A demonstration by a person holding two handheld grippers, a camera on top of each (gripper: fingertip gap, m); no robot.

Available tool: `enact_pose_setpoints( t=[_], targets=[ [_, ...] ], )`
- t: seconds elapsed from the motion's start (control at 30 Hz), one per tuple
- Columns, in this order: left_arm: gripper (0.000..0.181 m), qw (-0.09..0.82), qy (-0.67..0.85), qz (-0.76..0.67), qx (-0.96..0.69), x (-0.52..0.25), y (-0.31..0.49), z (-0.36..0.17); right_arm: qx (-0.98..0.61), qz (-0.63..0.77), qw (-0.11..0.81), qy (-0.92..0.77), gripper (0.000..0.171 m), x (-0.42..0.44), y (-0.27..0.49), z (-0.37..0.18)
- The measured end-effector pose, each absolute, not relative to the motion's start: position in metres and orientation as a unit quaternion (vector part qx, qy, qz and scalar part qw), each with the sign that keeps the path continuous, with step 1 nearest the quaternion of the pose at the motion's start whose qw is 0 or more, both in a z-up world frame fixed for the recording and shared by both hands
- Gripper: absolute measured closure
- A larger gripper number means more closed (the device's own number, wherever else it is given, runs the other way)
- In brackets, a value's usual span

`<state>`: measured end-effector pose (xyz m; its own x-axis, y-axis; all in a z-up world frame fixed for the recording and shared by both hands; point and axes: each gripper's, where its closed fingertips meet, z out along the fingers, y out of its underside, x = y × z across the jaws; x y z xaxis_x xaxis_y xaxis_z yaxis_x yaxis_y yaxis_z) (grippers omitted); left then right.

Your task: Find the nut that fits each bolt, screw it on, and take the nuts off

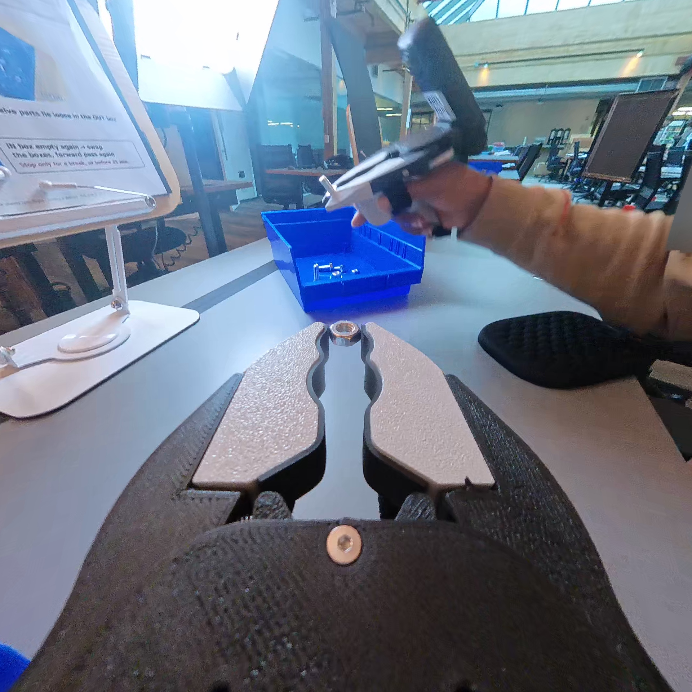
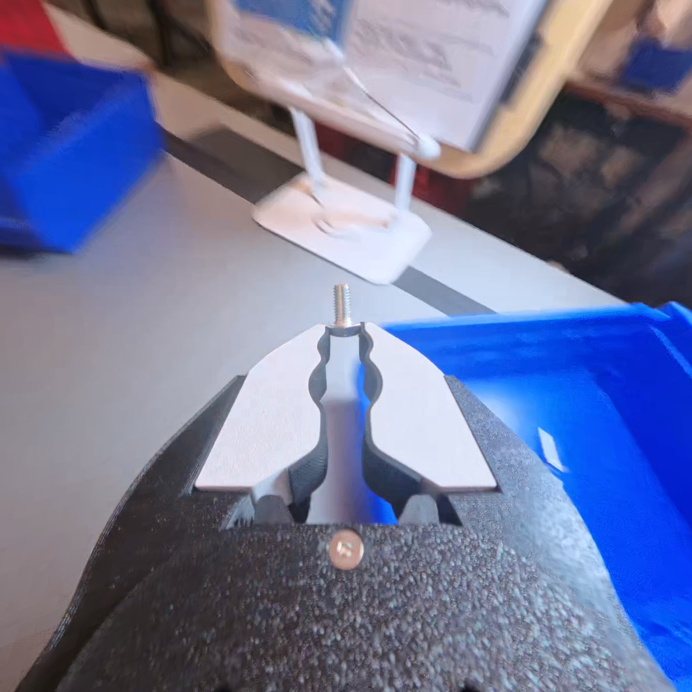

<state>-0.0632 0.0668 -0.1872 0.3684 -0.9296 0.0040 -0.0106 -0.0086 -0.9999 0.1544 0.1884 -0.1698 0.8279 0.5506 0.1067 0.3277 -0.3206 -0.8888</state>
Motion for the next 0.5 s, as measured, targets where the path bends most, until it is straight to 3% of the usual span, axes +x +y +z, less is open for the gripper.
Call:
enact_pose_setpoints(
  t=[0.13, 0.23, 0.5],
  targets=[
    [0.165, 0.561, 0.420, -0.388, -0.598, -0.058, 0.063, -0.205, -0.916, -0.036, 0.324, -0.234, 0.156, 0.272, 0.229, -0.212],
    [0.165, 0.557, 0.436, -0.377, -0.598, -0.054, 0.060, -0.211, -0.956, -0.048, 0.218, -0.189, 0.156, 0.318, 0.245, -0.249],
    [0.165, 0.565, 0.441, -0.364, -0.595, -0.055, 0.061, -0.211, -0.975, -0.036, 0.124, -0.181, 0.156, 0.317, 0.268, -0.309]
  ],
)
